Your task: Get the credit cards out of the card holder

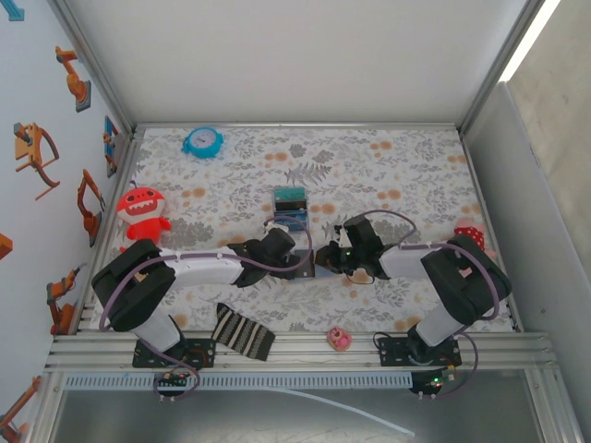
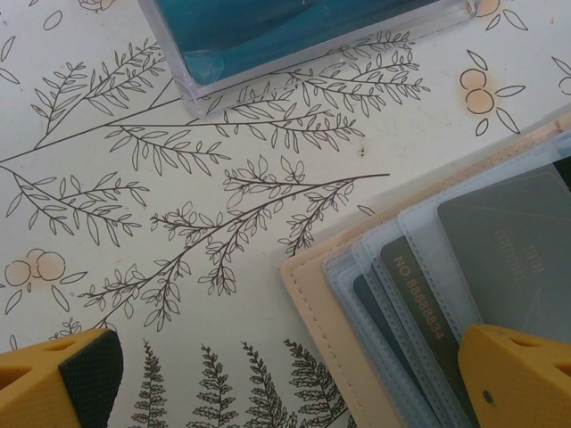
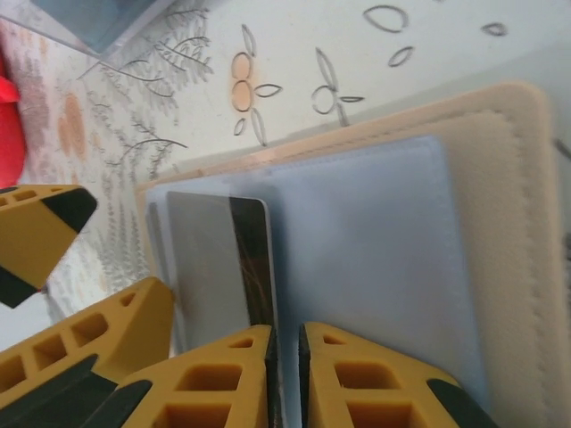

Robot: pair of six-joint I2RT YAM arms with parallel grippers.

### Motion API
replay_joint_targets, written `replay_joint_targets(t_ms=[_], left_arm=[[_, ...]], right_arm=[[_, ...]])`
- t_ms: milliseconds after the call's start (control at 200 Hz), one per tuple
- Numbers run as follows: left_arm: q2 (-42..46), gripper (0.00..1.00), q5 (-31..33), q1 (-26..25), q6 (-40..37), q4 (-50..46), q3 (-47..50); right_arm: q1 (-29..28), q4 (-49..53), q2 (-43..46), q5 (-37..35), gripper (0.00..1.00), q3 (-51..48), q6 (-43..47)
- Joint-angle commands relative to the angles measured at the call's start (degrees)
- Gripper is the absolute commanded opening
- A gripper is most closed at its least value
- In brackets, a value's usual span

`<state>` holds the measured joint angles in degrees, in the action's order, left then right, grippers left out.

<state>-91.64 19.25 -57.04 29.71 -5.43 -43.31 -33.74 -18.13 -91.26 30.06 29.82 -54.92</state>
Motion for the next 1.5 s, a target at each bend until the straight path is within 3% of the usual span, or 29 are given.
replay_joint_targets(t_ms=[0, 361, 576, 1027, 1287, 1492], left_arm=[[-1.2, 0.97, -0.3, -0.4, -0.4, -2.9, -1.0], [-1.9, 0.97, -0.7, -0.4, -0.3, -2.9, -1.4], [-1.7, 0.97, -0.5, -0.3, -0.1, -3.2, -1.4], [-1.7, 0.97, 0.1, -0.3, 0.1, -3.4, -0.9], [-1.7, 0.97, 0.1, -0.4, 0.2, -3.5, -0.9], [-1.3, 0.97, 0.1, -0.3, 0.2, -3.5, -0.9]], right_arm=[[0.2, -5.1, -2.5, 1.5, 0.16, -1.0, -2.4], [0.2, -9.6, -4.2, 3.0, 0.15, -1.7, -3.9], [0.2, -10.3, -3.9, 2.2, 0.00, -2.2, -4.1], [2.6, -8.9, -0.9, 1.7, 0.00, -3.9, -2.9], [3.2, -3.7, 1.6, 1.0, 0.00, -2.9, -0.1], [3.5, 8.7, 7.0, -2.6, 0.00, -0.2, 5.9]])
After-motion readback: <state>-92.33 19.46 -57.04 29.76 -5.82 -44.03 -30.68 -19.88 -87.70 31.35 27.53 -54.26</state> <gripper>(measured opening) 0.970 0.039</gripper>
